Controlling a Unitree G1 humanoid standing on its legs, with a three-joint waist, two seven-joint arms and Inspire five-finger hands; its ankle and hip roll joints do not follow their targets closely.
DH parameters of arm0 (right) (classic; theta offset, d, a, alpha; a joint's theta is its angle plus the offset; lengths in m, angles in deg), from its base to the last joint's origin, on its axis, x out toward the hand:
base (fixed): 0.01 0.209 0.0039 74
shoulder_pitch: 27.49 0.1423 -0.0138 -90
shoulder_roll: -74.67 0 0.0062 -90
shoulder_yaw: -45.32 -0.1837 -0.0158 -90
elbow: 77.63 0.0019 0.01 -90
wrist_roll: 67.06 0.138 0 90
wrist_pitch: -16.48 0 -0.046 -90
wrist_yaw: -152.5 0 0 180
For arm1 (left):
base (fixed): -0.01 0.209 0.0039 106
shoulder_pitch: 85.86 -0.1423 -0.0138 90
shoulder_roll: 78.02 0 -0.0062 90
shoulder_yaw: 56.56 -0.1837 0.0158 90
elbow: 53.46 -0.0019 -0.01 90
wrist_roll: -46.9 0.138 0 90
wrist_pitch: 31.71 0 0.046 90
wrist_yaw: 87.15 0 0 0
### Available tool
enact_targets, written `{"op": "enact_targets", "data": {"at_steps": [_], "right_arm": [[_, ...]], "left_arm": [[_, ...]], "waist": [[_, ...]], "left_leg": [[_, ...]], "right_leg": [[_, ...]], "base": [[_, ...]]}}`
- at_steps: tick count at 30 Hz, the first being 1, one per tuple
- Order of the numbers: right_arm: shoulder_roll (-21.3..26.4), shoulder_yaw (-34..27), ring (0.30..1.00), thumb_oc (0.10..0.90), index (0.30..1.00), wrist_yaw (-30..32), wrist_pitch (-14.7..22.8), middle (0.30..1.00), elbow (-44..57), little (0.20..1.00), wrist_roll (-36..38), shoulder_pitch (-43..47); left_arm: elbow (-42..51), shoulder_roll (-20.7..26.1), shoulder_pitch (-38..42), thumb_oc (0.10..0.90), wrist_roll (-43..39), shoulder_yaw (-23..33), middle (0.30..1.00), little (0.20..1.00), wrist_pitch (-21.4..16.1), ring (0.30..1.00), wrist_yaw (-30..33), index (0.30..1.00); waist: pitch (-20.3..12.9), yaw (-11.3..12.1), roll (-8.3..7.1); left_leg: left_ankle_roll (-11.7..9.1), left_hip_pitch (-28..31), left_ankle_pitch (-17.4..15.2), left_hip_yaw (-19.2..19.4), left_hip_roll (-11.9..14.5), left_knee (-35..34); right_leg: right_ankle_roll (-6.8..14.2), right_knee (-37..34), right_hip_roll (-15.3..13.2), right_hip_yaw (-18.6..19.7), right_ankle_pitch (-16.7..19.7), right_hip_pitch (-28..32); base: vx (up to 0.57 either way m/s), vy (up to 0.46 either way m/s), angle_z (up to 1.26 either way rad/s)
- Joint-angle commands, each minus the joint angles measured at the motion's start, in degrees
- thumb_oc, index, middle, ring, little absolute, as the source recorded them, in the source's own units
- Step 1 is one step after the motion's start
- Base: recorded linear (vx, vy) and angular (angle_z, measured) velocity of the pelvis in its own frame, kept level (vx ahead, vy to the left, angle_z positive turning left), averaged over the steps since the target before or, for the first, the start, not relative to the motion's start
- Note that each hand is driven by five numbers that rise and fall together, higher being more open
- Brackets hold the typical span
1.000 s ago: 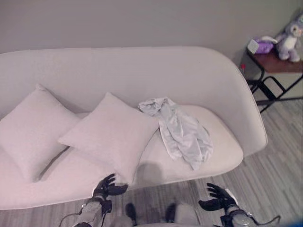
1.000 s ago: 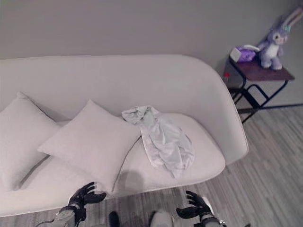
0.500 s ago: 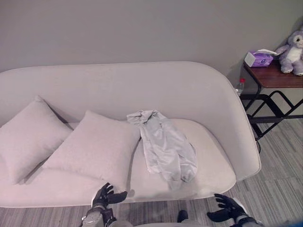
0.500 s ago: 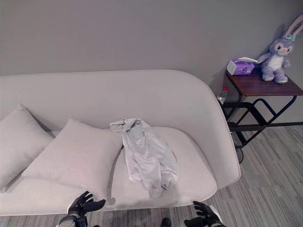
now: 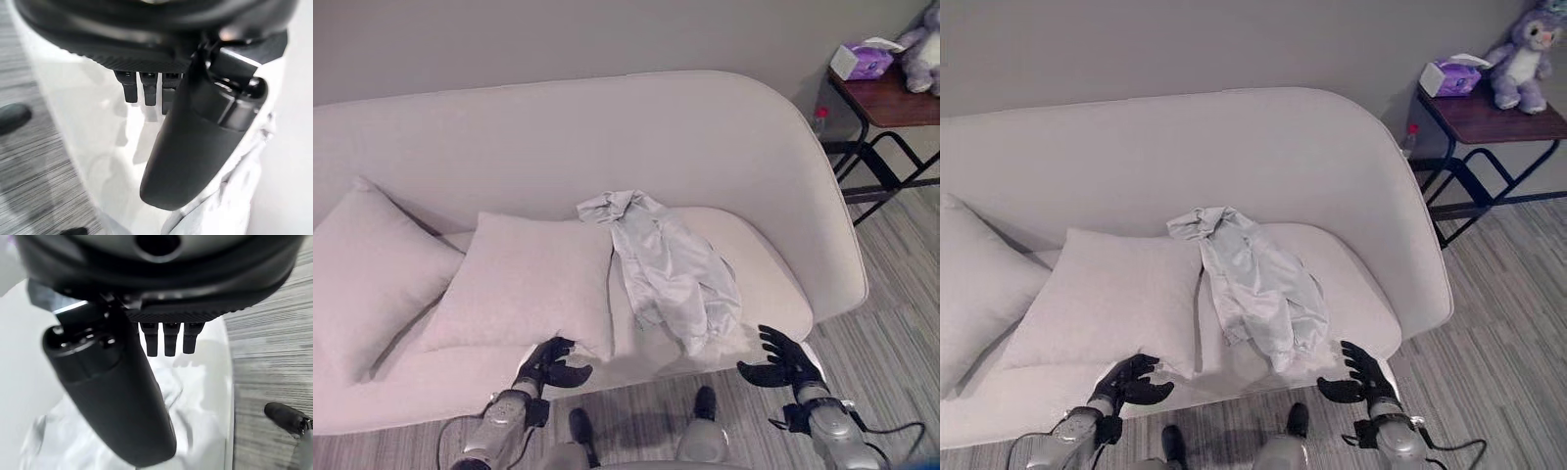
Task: Hang the clothes on the sofa on the clothes rack.
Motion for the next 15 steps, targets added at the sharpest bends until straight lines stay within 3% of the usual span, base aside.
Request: {"op": "enact_targets", "data": {"at_steps": [1,2,3,4,5,6,7,9,11,14,15], "right_arm": [[3.91,-1.76,0.900,0.800,0.900,0.87,2.93,0.900,1.13,0.900,-1.79,2.96],[3.74,-1.59,0.900,0.800,0.900,0.70,2.90,0.900,1.35,0.900,-2.01,2.88],[3.45,-0.96,0.900,0.800,0.900,0.40,2.78,0.900,0.62,0.900,-2.51,3.39],[3.44,-0.92,0.900,0.800,0.900,0.42,2.81,0.900,0.56,0.900,-2.51,3.42],[3.41,-0.35,0.900,0.800,0.900,0.26,2.85,0.900,0.01,0.900,-2.55,4.04],[3.41,-0.34,0.900,0.800,0.900,0.26,2.85,0.900,0.00,0.900,-2.55,4.05],[3.73,-0.25,0.900,0.800,0.900,0.03,2.94,0.900,-0.33,0.900,-2.61,3.92],[4.01,0.19,0.900,0.800,0.900,-0.42,3.22,0.900,-1.02,0.900,-2.51,3.96],[4.82,0.33,0.900,0.800,0.900,-0.97,3.63,0.900,-1.19,0.900,-2.26,3.38],[6.06,-1.51,0.900,0.800,0.900,-0.99,4.22,0.900,-1.57,0.900,-1.38,0.70],[6.08,-2.35,0.900,0.800,0.900,-0.92,4.25,0.900,-2.09,0.900,-1.19,-0.97]], "left_arm": [[5.21,-1.65,7.00,0.800,1.25,3.57,0.900,0.900,-5.66,0.900,0.43,0.900],[5.26,-1.55,6.98,0.800,1.33,3.69,0.900,0.900,-5.68,0.900,0.47,0.900],[5.39,-0.70,6.11,0.800,1.90,4.51,0.900,0.900,-5.62,0.900,0.63,0.900],[5.42,-0.68,6.08,0.800,1.90,4.53,0.900,0.900,-5.60,0.900,0.63,0.900],[5.53,0.07,5.05,0.800,1.98,5.33,0.900,0.900,-5.52,0.900,0.56,0.900],[5.53,0.07,5.05,0.800,1.98,5.34,0.900,0.900,-5.52,0.900,0.56,0.900],[6.23,1.20,2.71,0.800,2.30,7.64,0.900,0.900,-5.83,0.900,1.00,0.900],[6.50,1.51,-0.10,0.800,2.12,10.67,0.900,0.900,-6.30,0.900,1.51,0.900],[5.54,1.06,-2.93,0.800,0.98,14.25,0.900,0.900,-6.69,0.900,2.16,0.900],[3.83,0.75,-5.93,0.800,-1.22,21.36,0.900,0.900,-6.82,0.900,4.71,0.900],[3.65,1.79,-7.57,0.800,-1.00,25.68,0.900,0.900,-6.73,0.900,6.05,0.900]], "waist": [[-1.56,1.16,0.84],[-1.56,1.34,0.77],[-1.86,2.62,0.42],[-1.80,2.56,0.47],[-2.31,3.38,-0.01],[-2.28,3.35,0.02],[-2.70,4.29,-0.73],[-3.37,5.88,-0.97],[-3.87,6.67,0.15],[-3.38,7.86,2.50],[-2.75,7.88,3.05]], "left_leg": [[-2.24,0.92,-5.69,-5.32,4.24,0.64],[-2.45,1.02,-5.64,-5.32,4.55,0.64],[-3.59,1.26,-5.62,-4.75,6.52,0.64],[-3.64,1.36,-5.66,-4.80,6.61,0.64],[-4.87,1.43,-5.03,-4.46,8.62,0.64],[-4.88,1.45,-5.03,-4.49,8.65,0.64],[-6.42,1.69,-3.53,-4.43,10.62,0.64],[-7.63,1.85,-2.44,-4.38,12.94,1.52],[-9.25,0.72,1.64,-5.28,16.32,3.31],[-12.16,-2.66,13.61,-8.41,21.50,9.64],[-11.60,-3.71,16.87,-7.04,23.46,13.10]], "right_leg": [[2.45,6.24,1.25,4.12,-2.23,1.83],[2.50,5.55,1.02,4.35,-2.41,2.14],[2.68,2.17,-1.49,2.35,-1.34,3.02],[2.66,1.98,-1.39,2.19,-1.29,3.28],[2.64,-1.94,-2.36,-0.25,-0.16,3.76],[2.63,-1.98,-2.33,-0.30,-0.15,3.84],[3.31,-3.34,-1.39,-0.10,-0.98,4.76],[3.13,-4.65,0.30,-2.43,-4.92,6.81],[1.14,-6.08,4.25,-3.83,-9.64,9.01],[-2.24,-9.58,10.98,-7.33,-13.21,14.01],[-3.81,-9.58,13.48,-8.47,-16.09,16.02]], "base": [[0.03,-0.133,0.14],[0.07,-0.382,0.19],[0.06,-0.327,0.23],[0.09,-0.553,0.15],[0.05,-0.283,0.08],[0.08,-0.607,-0.06],[0.05,-0.473,0.01],[0.05,-0.526,-0.08],[0.02,-0.403,-0.23],[0.01,-0.463,0.08],[0.03,-0.489,0.56]]}}
